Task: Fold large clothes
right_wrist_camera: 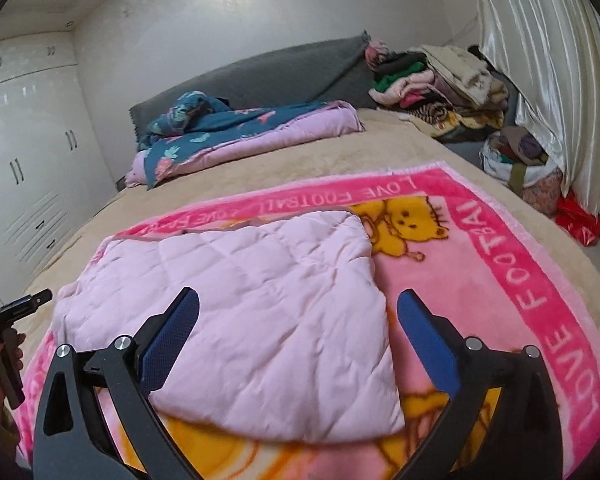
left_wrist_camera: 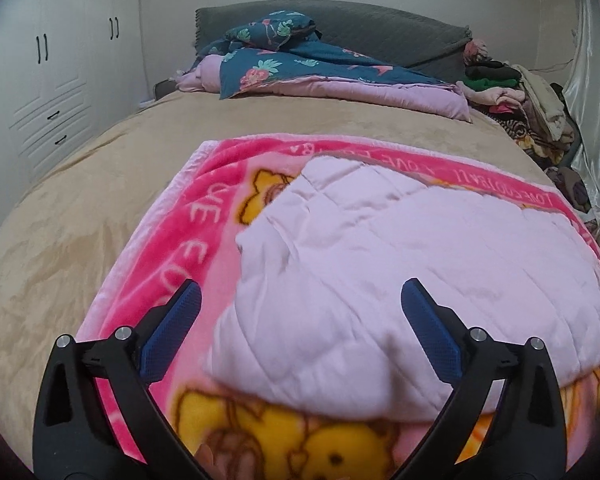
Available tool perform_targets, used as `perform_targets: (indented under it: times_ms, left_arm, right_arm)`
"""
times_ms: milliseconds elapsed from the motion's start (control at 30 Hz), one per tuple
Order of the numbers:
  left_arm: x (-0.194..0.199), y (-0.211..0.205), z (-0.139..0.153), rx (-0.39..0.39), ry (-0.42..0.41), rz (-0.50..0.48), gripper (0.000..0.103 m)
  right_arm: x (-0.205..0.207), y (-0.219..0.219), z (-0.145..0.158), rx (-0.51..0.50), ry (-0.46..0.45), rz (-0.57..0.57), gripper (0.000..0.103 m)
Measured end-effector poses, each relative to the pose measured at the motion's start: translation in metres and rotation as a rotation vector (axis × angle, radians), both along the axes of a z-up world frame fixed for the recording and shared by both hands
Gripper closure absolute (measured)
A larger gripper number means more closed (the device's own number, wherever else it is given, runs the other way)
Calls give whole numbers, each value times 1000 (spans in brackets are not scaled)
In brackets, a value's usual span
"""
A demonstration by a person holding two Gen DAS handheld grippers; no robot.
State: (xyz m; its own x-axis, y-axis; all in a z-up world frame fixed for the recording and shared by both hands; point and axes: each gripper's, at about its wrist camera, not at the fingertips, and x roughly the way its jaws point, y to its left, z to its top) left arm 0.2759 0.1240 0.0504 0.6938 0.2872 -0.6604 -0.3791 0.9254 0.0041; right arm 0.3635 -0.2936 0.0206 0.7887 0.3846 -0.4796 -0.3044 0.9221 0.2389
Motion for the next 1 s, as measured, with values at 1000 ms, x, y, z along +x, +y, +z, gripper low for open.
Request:
perform_targets:
  times_ms: [1000]
  left_arm:
    - [-34, 3, -64, -287, 67, 61, 10]
  right_arm:
    - [-25, -9, -91, 156, 326, -111, 4]
